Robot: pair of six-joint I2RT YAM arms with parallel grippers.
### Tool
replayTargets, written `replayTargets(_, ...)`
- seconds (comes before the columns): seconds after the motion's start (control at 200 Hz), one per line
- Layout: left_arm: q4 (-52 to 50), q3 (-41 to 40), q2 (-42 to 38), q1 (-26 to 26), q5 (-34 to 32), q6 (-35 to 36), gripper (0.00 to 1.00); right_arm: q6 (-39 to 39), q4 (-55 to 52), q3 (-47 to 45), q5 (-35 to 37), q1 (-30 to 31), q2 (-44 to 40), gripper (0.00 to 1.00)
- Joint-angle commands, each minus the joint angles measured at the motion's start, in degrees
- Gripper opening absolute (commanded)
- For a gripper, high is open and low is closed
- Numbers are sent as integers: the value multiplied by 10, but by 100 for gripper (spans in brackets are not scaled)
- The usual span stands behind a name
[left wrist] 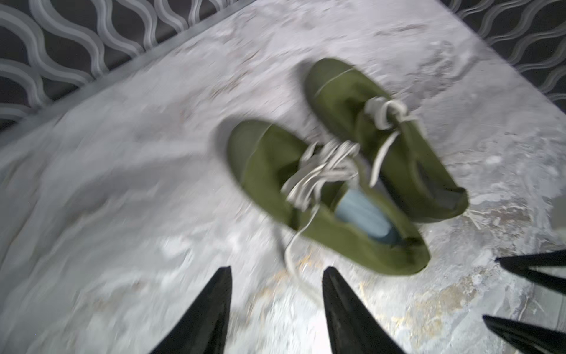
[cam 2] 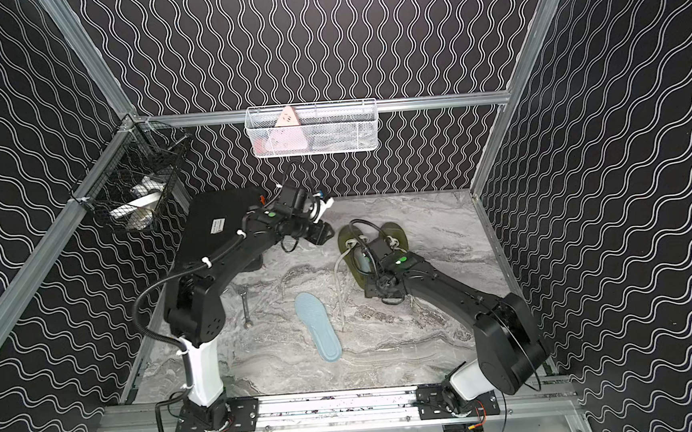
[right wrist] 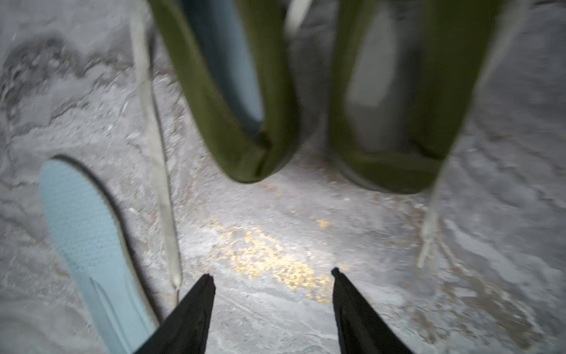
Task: Insert the insole into the shoe
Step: Pick up the insole from the center of the board.
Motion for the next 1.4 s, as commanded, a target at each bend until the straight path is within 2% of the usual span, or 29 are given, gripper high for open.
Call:
replayTargets(0.0,31,-85,-66,21,-51,-108,53,14,68,7,-35,42,28,64)
replayTargets(0.15,35,-230,-155,72,-5,-217,54,29,111,31,-49,99,93,63)
replayTargets(0.285,28,-317,-203,93,14,-242,53,39,124,52,-53,125,149,59)
replayTargets(0.455,57,-397,-247,94,34,-274,53,44,129,76,-50,146,192,54)
replayTargets(0.731,79,-419,-245,96,52,-298,53,50,127,79,-39,161,212,50)
replayTargets(1.011,83,-443,-242,95,51,-302,53,56,143,79,-58,167,233,35)
replayTargets(1.391,82,-451,-244,96,68,-308,53,77,146,78,-67,175,244,29)
